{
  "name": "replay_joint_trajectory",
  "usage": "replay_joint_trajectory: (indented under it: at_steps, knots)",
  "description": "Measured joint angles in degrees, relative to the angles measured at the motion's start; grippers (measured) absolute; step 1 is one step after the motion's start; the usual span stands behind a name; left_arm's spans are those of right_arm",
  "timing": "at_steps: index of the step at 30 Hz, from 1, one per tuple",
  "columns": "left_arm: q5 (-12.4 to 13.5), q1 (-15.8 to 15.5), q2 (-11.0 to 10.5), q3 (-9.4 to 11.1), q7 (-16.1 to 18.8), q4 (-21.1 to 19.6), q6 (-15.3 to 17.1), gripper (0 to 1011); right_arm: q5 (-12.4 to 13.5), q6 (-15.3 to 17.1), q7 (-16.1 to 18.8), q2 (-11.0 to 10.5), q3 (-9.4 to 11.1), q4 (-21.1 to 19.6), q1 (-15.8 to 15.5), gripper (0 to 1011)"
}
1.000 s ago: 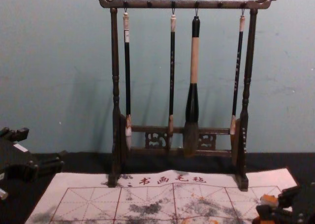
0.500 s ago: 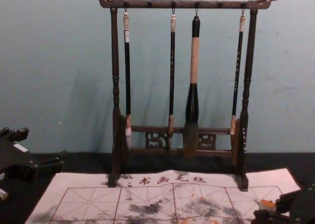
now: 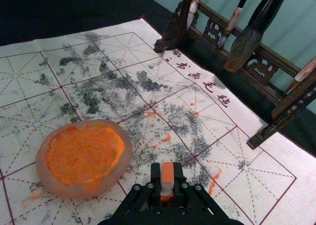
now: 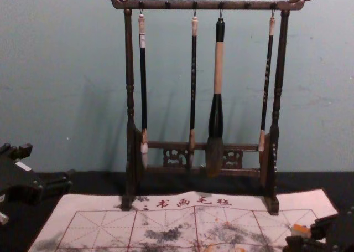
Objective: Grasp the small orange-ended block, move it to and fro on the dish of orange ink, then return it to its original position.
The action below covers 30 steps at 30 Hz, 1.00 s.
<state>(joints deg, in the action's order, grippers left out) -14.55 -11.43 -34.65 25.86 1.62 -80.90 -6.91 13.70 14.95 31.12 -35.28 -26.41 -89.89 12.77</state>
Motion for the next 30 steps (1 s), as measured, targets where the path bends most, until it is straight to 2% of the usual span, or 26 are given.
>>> replay_joint_trajectory:
  at_steps: [8, 15, 16, 17, 18, 21, 26, 28, 30]
  knots:
    - [0.0, 0.0, 0.0, 0.0, 0.0, 0.0, 0.0, 1001, 0.0, 0.0, 0.0, 0.0, 0.0, 0.0, 0.0, 107]
    - [0.0, 0.0, 0.0, 0.0, 0.0, 0.0, 0.0, 1001, 0.0, 0.0, 0.0, 0.0, 0.0, -0.1, 0.0, 286]
    - [0.0, 0.0, 0.0, 0.0, 0.0, 0.0, 0.0, 1002, 0.0, 0.0, 0.0, 0.0, 0.0, -0.1, 0.0, 355]
    - [0.0, 0.0, 0.0, 0.0, 0.0, 0.0, 0.0, 1001, 0.0, 0.0, 0.0, 0.0, 0.0, -0.1, 0.0, 370]
    - [0.0, 0.0, 0.0, 0.0, 0.0, 0.0, 0.0, 1001, 0.0, 0.0, 0.0, 0.0, 0.0, -0.1, 0.0, 429]
    - [0.0, 0.0, 0.0, 0.0, 0.0, 0.0, 0.0, 1001, 0.0, 0.0, 0.0, 0.0, 0.0, -0.1, 0.0, 486]
    - [0.0, 0.0, 0.0, 0.0, 0.0, 0.0, 0.0, 1001, 0.0, 0.0, 0.0, 0.0, 0.0, -0.1, 0.0, 679]
    - [0.0, 0.0, 0.0, 0.0, 0.0, 0.0, 0.0, 1001, 0.0, 0.0, 0.0, 0.0, 0.0, -0.1, 0.0, 715]
    - [0.0, 0.0, 0.0, 0.0, 0.0, 0.0, 0.0, 1001, 0.0, 0.0, 0.0, 0.0, 0.0, -0.1, 0.0, 794]
